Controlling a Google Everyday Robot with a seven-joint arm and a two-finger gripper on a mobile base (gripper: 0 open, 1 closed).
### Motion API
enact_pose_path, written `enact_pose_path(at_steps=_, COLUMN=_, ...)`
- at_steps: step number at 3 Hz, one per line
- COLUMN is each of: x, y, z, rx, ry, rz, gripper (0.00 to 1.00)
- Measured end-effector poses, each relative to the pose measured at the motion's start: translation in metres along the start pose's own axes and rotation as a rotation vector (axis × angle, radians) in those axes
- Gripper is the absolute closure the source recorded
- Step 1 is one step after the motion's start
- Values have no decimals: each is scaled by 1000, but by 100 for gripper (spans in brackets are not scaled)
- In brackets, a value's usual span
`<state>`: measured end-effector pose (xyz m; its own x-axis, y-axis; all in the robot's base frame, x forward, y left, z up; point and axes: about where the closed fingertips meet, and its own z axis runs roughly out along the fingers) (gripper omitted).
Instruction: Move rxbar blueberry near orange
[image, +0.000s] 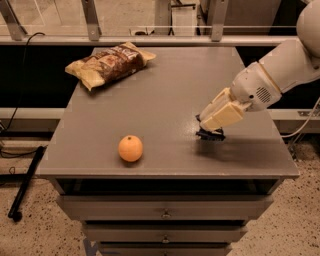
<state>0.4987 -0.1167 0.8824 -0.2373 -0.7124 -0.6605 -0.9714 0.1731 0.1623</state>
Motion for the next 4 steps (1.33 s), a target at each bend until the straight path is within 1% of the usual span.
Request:
enact_pose_path(at_steps=1, x=-13, y=32, z=30, rx=-90, ry=-57, rz=-22, gripper=100)
enact_pose_path(at_steps=2, x=-29, y=51, z=54, rx=-130, ry=-102, rz=-62, gripper=98)
enact_pose_path(at_steps=4, x=-38, y=55, z=67, rx=-129, ry=-112, rz=-92, gripper=52)
